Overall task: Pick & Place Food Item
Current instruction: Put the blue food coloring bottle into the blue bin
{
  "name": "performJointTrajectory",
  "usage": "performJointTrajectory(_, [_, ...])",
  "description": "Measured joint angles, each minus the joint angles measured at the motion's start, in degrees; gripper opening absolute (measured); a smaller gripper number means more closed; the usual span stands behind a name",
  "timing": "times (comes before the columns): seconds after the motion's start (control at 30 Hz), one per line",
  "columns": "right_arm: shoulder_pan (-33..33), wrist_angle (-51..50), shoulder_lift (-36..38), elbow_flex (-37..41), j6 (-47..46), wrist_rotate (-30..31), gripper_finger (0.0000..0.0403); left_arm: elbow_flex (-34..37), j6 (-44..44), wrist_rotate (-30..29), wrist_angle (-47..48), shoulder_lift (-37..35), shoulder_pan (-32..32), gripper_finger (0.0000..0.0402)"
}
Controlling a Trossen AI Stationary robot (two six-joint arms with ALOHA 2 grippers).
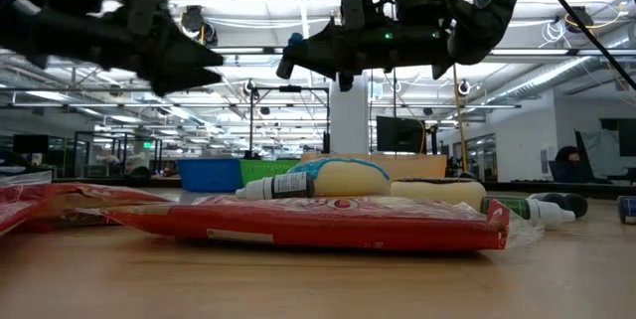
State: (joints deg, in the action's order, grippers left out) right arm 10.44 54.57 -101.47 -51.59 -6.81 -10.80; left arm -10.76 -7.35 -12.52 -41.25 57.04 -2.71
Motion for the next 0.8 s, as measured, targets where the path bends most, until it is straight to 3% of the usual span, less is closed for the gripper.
performJointTrajectory(0.4, [-2.19,0.07,0.0,-0.01,0.86,0.01,0.0045,-17.17,6.14,2.1,1.16,20.37,-0.01,0.0267])
performJointTrajectory(0.8, [-3.43,0.42,0.0,-0.01,2.16,0.01,0.0045,-21.75,7.55,2.17,1.16,26.1,-0.01,0.0265])
